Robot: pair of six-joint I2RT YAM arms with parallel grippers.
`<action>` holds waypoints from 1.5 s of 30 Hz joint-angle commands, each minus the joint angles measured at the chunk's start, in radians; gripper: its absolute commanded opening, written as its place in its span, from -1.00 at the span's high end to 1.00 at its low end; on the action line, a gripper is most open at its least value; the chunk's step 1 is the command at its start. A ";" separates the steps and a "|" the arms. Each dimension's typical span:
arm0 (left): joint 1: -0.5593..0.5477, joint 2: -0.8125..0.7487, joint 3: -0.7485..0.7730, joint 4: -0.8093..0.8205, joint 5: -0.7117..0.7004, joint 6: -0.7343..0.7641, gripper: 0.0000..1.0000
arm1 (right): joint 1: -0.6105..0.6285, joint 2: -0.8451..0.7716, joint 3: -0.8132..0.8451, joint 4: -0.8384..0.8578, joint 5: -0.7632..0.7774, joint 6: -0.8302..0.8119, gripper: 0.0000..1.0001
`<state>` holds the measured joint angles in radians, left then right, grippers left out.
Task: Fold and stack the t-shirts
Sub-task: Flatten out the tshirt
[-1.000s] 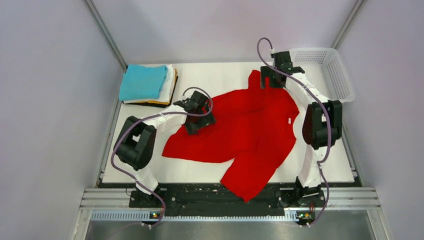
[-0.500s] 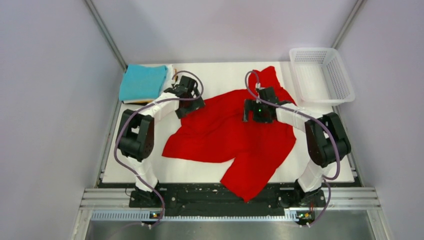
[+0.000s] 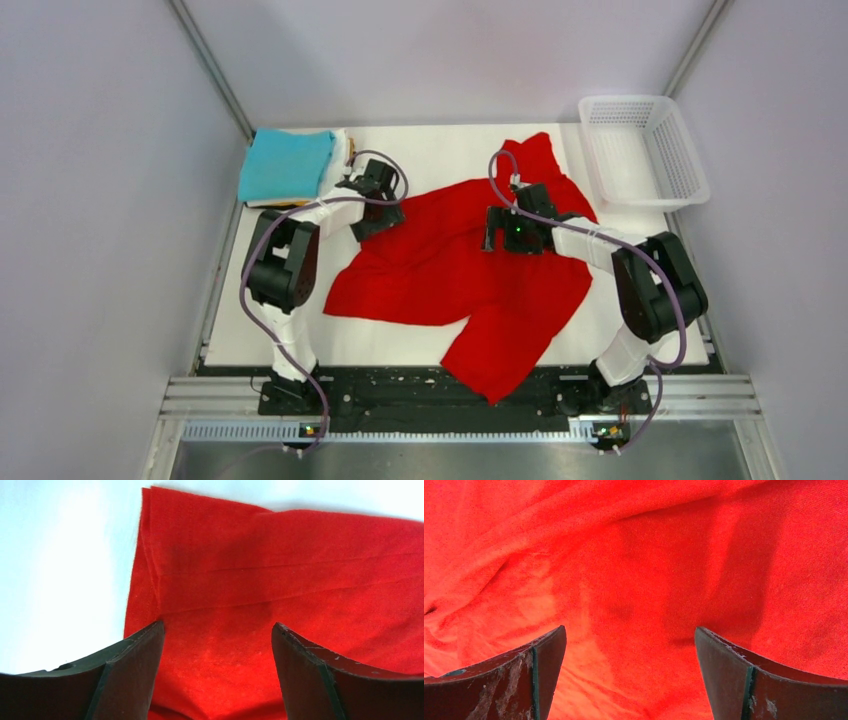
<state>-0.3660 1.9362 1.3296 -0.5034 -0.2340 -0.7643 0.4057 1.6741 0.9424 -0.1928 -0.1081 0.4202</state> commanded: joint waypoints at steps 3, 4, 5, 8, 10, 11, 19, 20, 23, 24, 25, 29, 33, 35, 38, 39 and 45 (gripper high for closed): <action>0.044 0.020 0.011 0.071 0.022 0.001 -0.57 | 0.006 0.013 -0.012 -0.035 0.023 -0.027 -0.96; 0.045 0.019 0.014 0.077 0.031 -0.001 -0.55 | 0.006 0.014 -0.013 -0.040 0.024 -0.030 -0.96; 0.044 0.016 0.014 0.081 0.036 -0.002 -0.52 | 0.006 0.016 -0.014 -0.045 0.027 -0.034 -0.96; 0.045 0.011 0.021 0.089 0.026 -0.001 -0.45 | 0.006 0.016 -0.017 -0.056 0.033 -0.042 -0.96; 0.050 0.014 0.032 0.083 0.005 0.004 -0.41 | 0.006 0.015 -0.019 -0.058 0.034 -0.045 -0.96; 0.055 0.017 0.038 0.082 0.002 0.008 -0.41 | 0.007 0.015 -0.020 -0.059 0.034 -0.044 -0.96; 0.093 0.067 0.108 0.098 0.005 0.027 -0.30 | 0.006 0.007 -0.027 -0.074 0.032 -0.051 -0.96; 0.094 0.072 0.118 0.101 0.004 0.035 -0.30 | 0.006 0.006 -0.027 -0.075 0.032 -0.052 -0.96; 0.096 0.090 0.140 0.102 -0.003 0.045 -0.23 | 0.006 0.008 -0.026 -0.084 0.037 -0.057 -0.96; 0.097 0.096 0.144 0.098 -0.002 0.045 -0.17 | 0.007 0.009 -0.025 -0.085 0.038 -0.055 -0.96; 0.098 0.102 0.146 0.095 0.001 0.043 -0.15 | 0.006 0.008 -0.026 -0.086 0.037 -0.056 -0.96; 0.099 0.105 0.143 0.096 0.007 0.041 0.00 | 0.007 0.009 -0.027 -0.088 0.035 -0.055 -0.96; 0.102 0.104 0.159 0.100 -0.015 0.052 0.15 | 0.006 0.015 -0.027 -0.094 0.036 -0.059 -0.96; 0.107 0.108 0.173 0.100 -0.026 0.056 0.25 | 0.006 0.016 -0.025 -0.095 0.036 -0.059 -0.96; 0.118 0.121 0.201 0.100 -0.027 0.071 0.50 | 0.006 0.023 -0.024 -0.098 0.038 -0.060 -0.96; 0.120 0.127 0.213 0.100 -0.025 0.077 0.68 | 0.006 0.026 -0.022 -0.098 0.039 -0.060 -0.96; 0.131 0.156 0.275 0.092 -0.030 0.098 1.00 | 0.006 0.040 -0.009 -0.111 0.046 -0.072 -0.96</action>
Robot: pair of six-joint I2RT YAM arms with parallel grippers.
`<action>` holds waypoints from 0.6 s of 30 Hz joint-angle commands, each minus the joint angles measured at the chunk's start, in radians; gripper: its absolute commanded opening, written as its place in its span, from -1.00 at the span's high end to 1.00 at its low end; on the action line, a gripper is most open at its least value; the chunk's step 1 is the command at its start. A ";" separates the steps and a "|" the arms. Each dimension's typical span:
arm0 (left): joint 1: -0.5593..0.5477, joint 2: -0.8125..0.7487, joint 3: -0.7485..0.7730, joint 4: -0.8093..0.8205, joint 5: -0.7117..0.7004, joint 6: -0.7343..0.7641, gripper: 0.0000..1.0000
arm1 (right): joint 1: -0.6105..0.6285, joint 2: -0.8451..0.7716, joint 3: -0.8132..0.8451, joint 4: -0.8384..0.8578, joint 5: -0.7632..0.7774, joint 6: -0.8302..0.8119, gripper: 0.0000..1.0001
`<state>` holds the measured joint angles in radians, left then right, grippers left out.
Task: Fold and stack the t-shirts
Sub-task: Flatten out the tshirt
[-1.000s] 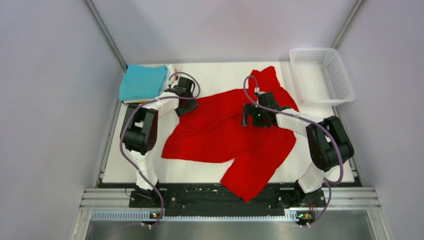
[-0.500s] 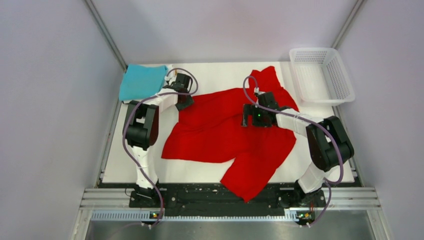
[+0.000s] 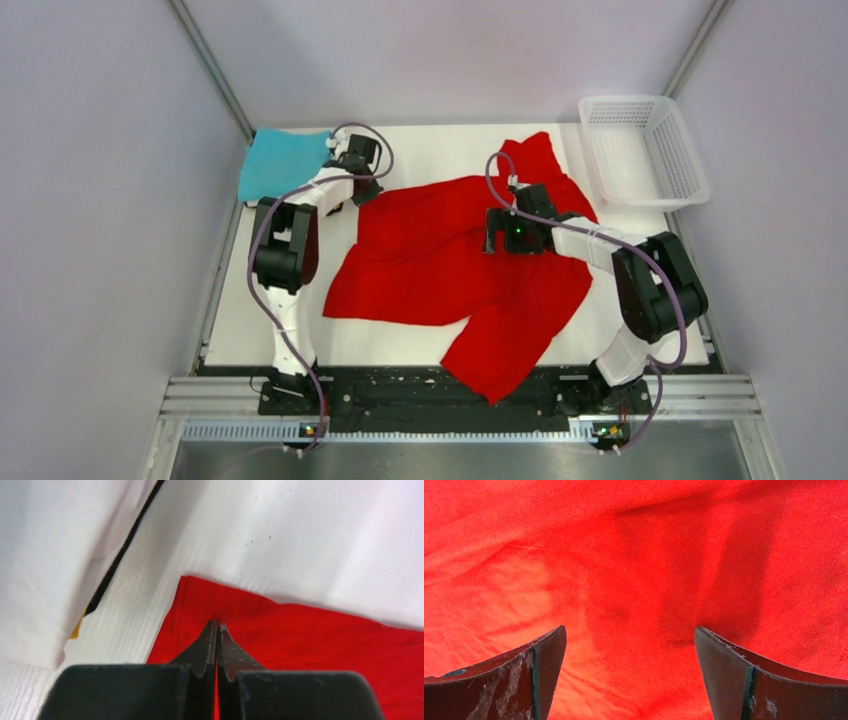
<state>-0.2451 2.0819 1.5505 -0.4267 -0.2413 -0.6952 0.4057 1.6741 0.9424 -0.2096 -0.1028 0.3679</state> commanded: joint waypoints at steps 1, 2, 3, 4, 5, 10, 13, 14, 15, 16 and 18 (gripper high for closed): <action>0.010 0.012 0.054 0.021 -0.023 0.032 1.00 | 0.006 0.042 -0.007 -0.098 0.043 -0.022 -0.96; 0.010 0.013 0.055 0.028 -0.020 0.037 1.00 | 0.007 0.044 -0.004 -0.100 0.043 -0.023 -0.96; 0.012 0.014 0.058 0.028 -0.015 0.042 1.00 | 0.007 0.049 0.000 -0.102 0.043 -0.027 -0.96; 0.012 0.011 0.057 0.024 -0.012 0.043 1.00 | 0.007 0.052 0.002 -0.105 0.044 -0.029 -0.96; 0.012 0.007 0.051 0.029 -0.009 0.045 1.00 | 0.007 0.053 0.006 -0.106 0.045 -0.032 -0.96; 0.012 -0.007 0.038 -0.038 0.031 0.048 0.99 | 0.007 0.063 0.016 -0.115 0.049 -0.044 -0.96; 0.012 -0.032 -0.012 -0.062 0.039 0.035 0.72 | 0.006 0.071 0.019 -0.120 0.058 -0.047 -0.96; 0.012 -0.046 -0.036 -0.054 0.043 0.036 0.66 | 0.005 0.073 0.021 -0.122 0.058 -0.050 -0.96; 0.012 -0.057 -0.059 -0.050 0.043 0.034 0.62 | 0.007 0.075 0.021 -0.124 0.058 -0.050 -0.96; 0.012 -0.067 -0.078 -0.047 0.039 0.032 0.57 | 0.006 0.077 0.023 -0.124 0.058 -0.051 -0.96; 0.012 -0.082 -0.102 -0.046 0.022 0.025 0.53 | 0.006 0.082 0.024 -0.126 0.058 -0.050 -0.96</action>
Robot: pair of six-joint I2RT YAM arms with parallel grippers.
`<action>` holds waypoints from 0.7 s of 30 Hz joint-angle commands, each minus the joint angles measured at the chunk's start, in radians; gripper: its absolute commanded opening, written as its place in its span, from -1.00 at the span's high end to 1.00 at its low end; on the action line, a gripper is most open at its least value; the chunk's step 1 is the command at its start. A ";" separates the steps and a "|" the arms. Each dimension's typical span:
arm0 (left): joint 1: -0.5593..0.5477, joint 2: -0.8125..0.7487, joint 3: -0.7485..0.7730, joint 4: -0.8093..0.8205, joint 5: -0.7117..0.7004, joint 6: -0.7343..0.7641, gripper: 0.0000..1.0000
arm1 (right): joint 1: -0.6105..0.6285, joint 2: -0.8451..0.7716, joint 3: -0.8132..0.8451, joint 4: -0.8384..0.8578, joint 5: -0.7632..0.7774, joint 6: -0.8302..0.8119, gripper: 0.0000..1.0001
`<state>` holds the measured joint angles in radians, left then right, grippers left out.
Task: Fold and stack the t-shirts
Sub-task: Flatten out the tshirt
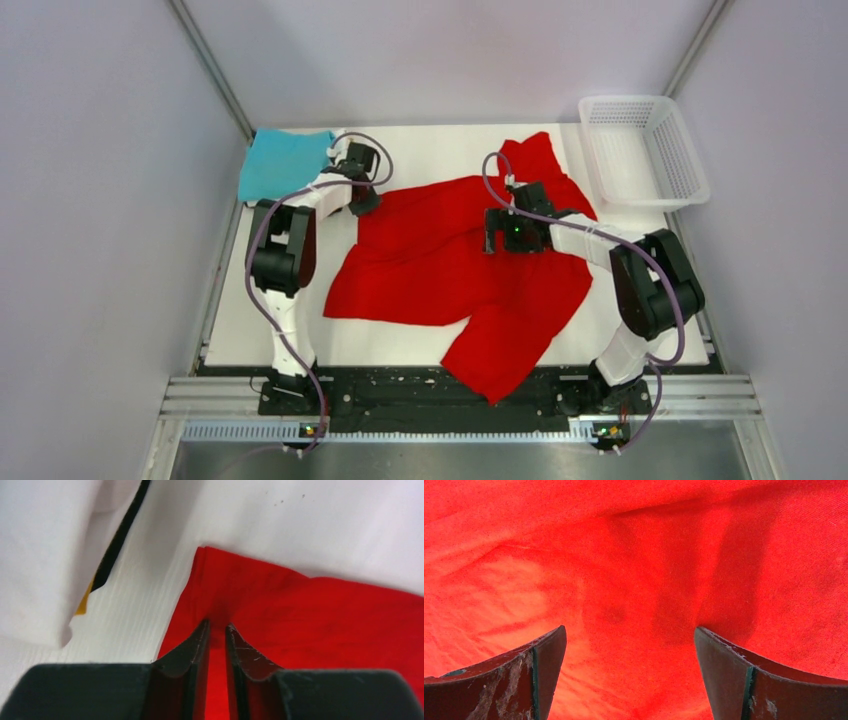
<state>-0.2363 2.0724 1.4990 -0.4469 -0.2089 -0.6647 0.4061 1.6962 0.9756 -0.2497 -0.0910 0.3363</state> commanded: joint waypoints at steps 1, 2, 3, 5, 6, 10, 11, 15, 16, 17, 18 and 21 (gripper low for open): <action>0.003 -0.078 -0.059 -0.026 -0.012 -0.006 0.51 | 0.006 0.062 -0.007 -0.087 0.045 -0.021 -0.96; 0.003 -0.078 -0.059 -0.026 -0.014 -0.006 0.50 | 0.005 0.065 -0.005 -0.088 0.044 -0.021 -0.96; 0.003 -0.079 -0.059 -0.027 -0.016 -0.006 0.50 | 0.006 0.067 -0.003 -0.089 0.043 -0.020 -0.96; 0.003 -0.076 -0.056 -0.030 -0.022 -0.005 0.49 | 0.006 0.072 0.000 -0.090 0.040 -0.023 -0.96; 0.003 -0.074 -0.052 -0.034 -0.024 -0.002 0.49 | 0.006 0.073 0.001 -0.090 0.040 -0.023 -0.96; 0.003 -0.078 -0.033 -0.066 -0.018 -0.002 0.48 | 0.006 0.073 0.001 -0.093 0.042 -0.021 -0.96; 0.003 -0.085 -0.034 -0.074 -0.017 -0.001 0.48 | 0.006 0.073 0.001 -0.094 0.042 -0.022 -0.96; 0.003 -0.126 -0.060 -0.096 -0.034 0.007 0.37 | 0.005 0.074 -0.003 -0.093 0.043 -0.021 -0.96; 0.003 -0.130 -0.068 -0.096 -0.036 0.010 0.34 | 0.006 0.075 -0.004 -0.093 0.043 -0.019 -0.96; 0.003 -0.131 -0.073 -0.096 -0.037 0.010 0.34 | 0.006 0.078 -0.004 -0.094 0.043 -0.019 -0.96; 0.003 -0.126 -0.073 -0.096 -0.032 0.012 0.34 | 0.006 0.081 -0.002 -0.093 0.041 -0.020 -0.96; 0.003 -0.103 -0.063 -0.106 -0.006 0.011 0.35 | 0.006 0.092 0.002 -0.096 0.034 -0.023 -0.96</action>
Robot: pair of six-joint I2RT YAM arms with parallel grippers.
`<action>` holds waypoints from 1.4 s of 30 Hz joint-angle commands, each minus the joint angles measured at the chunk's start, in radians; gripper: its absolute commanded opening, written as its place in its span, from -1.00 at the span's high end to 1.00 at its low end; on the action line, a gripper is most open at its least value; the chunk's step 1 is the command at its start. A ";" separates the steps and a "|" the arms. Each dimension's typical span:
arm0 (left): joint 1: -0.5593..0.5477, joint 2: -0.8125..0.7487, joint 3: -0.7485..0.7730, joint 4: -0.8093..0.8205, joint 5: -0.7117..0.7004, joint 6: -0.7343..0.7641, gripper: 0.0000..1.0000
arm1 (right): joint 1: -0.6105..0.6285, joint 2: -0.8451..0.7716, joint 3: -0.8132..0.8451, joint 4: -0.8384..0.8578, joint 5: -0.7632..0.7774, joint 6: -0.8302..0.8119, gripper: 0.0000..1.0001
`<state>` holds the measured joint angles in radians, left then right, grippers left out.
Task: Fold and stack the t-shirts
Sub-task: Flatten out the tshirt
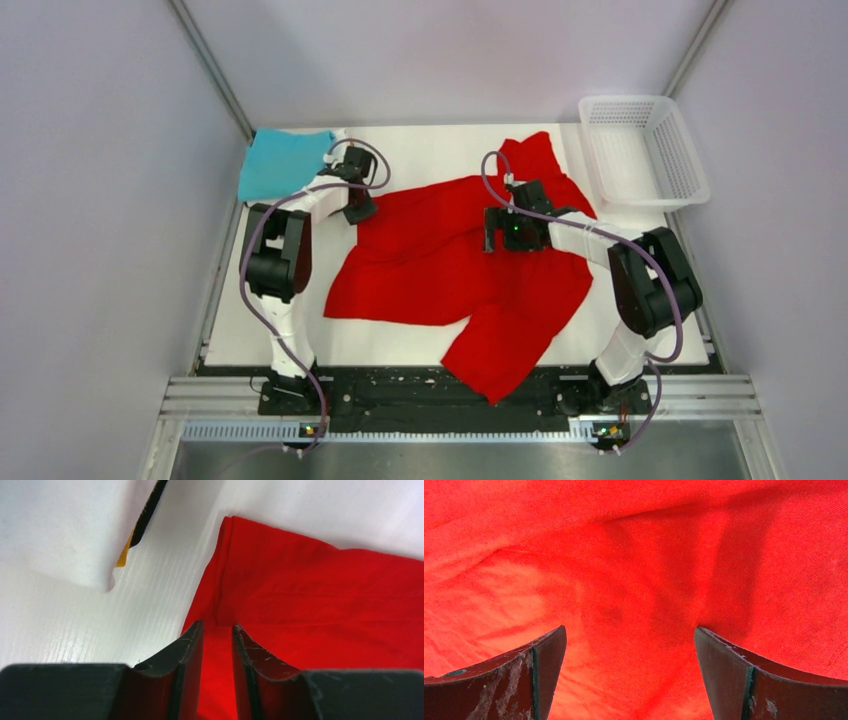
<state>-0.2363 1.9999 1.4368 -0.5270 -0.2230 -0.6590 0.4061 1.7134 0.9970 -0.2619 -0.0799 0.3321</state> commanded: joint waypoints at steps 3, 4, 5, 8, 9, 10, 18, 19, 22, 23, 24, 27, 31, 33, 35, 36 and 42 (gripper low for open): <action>0.003 -0.029 -0.011 -0.011 0.012 0.002 0.36 | 0.006 0.075 -0.016 -0.084 0.025 -0.019 -0.96; 0.003 -0.025 -0.010 -0.003 0.011 0.005 0.36 | 0.006 0.077 -0.016 -0.085 0.025 -0.019 -0.96; 0.003 -0.019 -0.005 0.002 0.011 0.003 0.36 | 0.005 0.078 -0.015 -0.084 0.025 -0.021 -0.96; 0.003 0.011 0.024 0.007 0.022 -0.003 0.37 | 0.006 0.082 -0.013 -0.086 0.020 -0.022 -0.96; 0.003 0.021 0.034 0.010 0.026 -0.006 0.38 | 0.006 0.081 -0.013 -0.086 0.019 -0.023 -0.96; 0.003 0.031 0.043 0.009 0.025 -0.008 0.40 | 0.005 0.081 -0.014 -0.085 0.019 -0.023 -0.96; 0.003 0.051 0.096 0.014 0.010 -0.007 0.56 | 0.005 0.070 -0.028 -0.088 0.024 -0.025 -0.96; 0.003 0.047 0.096 0.022 0.010 -0.007 0.56 | 0.005 0.071 -0.029 -0.087 0.025 -0.024 -0.96; 0.003 0.049 0.110 0.025 0.002 -0.007 0.56 | 0.006 0.069 -0.032 -0.088 0.026 -0.025 -0.96; 0.003 0.054 0.119 0.021 -0.003 -0.007 0.56 | 0.006 0.069 -0.031 -0.088 0.025 -0.026 -0.96; 0.003 0.060 0.128 0.016 -0.011 -0.007 0.56 | 0.006 0.068 -0.032 -0.088 0.024 -0.026 -0.96; 0.005 0.078 0.163 -0.004 -0.031 -0.001 0.56 | 0.006 0.068 -0.030 -0.089 0.025 -0.027 -0.96; 0.010 0.096 0.188 -0.014 -0.030 0.006 0.57 | 0.006 0.070 -0.026 -0.093 0.026 -0.028 -0.96; 0.011 0.104 0.189 -0.015 -0.025 0.007 0.60 | 0.006 0.072 -0.026 -0.096 0.028 -0.030 -0.96; 0.011 0.112 0.189 -0.016 -0.011 0.007 0.63 | 0.006 0.072 -0.025 -0.099 0.031 -0.033 -0.96; 0.011 0.114 0.188 -0.018 -0.003 0.008 0.65 | 0.007 0.072 -0.024 -0.099 0.031 -0.033 -0.96; 0.010 0.117 0.170 -0.022 0.009 0.006 0.72 | 0.005 0.074 -0.024 -0.102 0.035 -0.040 -0.96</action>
<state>-0.2306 2.1151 1.5917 -0.5446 -0.2230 -0.6582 0.4061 1.7245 1.0100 -0.2687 -0.0769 0.3138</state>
